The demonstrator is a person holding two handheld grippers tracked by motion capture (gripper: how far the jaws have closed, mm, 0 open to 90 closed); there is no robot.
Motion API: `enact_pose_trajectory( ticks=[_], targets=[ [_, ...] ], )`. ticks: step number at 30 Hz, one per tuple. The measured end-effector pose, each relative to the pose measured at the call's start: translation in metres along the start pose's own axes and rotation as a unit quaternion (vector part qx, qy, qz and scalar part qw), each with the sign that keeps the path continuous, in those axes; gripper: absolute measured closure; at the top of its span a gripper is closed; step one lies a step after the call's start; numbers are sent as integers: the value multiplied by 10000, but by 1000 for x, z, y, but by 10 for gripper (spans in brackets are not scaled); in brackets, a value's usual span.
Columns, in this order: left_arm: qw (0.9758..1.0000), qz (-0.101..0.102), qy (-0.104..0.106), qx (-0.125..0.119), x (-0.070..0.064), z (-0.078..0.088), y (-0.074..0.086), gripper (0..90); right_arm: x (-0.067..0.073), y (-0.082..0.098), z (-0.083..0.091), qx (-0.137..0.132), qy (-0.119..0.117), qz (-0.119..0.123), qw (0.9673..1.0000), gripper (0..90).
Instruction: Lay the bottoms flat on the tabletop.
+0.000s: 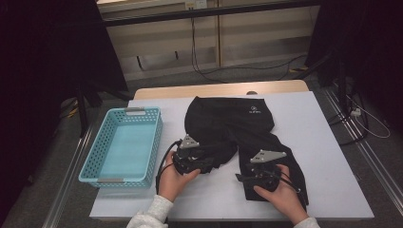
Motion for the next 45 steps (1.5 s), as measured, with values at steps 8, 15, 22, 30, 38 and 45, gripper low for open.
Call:
enact_pose_trajectory(
  ticks=[8, 15, 22, 30, 38, 45],
  targets=[
    [10000, 34, -11, -85, 1, 3, 0, 423, 1, 1, 1, 119, 12, 297, 9995, 888],
    [9999, 21, -23, -127, 1, 4, -2, 417, 16, 3, 7, 252, -395, 359, 9983, 895],
    [9999, 28, -55, -154, 3, 7, -2, 387, 27, 7, 12, 424, -723, 508, 9952, 881],
    [9999, -14, -70, -154, 3, 7, -3, 349, -7, 0, 40, -155, -96, 63, 9998, 545],
    [9998, -47, -99, -185, 2, 7, -4, 322, -73, 13, 74, -294, 1224, -467, 9909, 511],
    [9998, -85, -111, -174, 3, 7, -4, 322, -100, 28, 84, -117, 1607, -864, 9831, 577]
  ],
)
Point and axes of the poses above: each handheld gripper's, and its own axes: z roughly backward along the jaws, y roughly out of its underside, x roughly to its left, the point moved 1 cm from there along -z, roughly forward along the jaws, and after that the axes turned 7 degrees about -x, right-handed, at the moved point
